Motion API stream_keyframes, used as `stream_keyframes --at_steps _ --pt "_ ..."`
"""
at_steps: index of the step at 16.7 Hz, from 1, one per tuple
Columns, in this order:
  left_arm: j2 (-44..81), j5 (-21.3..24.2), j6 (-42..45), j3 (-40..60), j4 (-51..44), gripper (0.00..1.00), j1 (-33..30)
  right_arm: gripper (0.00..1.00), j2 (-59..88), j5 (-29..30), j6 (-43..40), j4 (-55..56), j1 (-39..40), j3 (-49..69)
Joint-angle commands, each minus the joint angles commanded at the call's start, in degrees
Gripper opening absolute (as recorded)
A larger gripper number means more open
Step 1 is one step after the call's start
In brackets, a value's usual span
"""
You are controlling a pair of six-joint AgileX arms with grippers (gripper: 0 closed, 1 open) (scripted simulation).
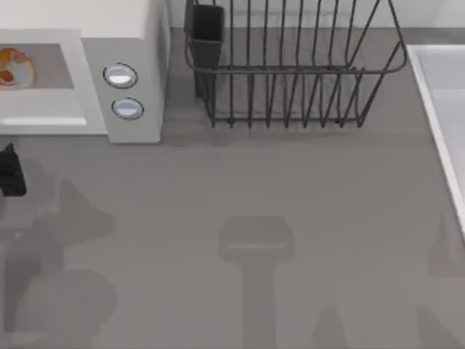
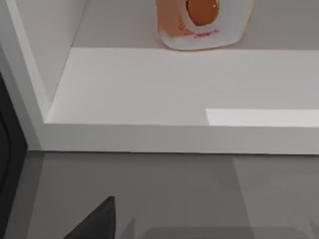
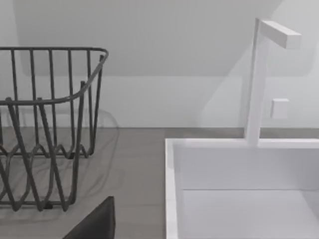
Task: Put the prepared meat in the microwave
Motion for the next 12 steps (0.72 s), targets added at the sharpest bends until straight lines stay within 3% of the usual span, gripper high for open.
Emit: stream_keyframes --at_steps 8,12 --pt "-18.8 -0.2 -0.1 5.3 -26.6 1.0 -0.1 1.0 0.0 0.0 0.0 0.0 0.0 0.0" --pt "-22.9 -0.3 -0.1 6.8 -30.8 1.0 0.0 1.0 0.0 0.0 0.0 0.0 0.0 0.0"
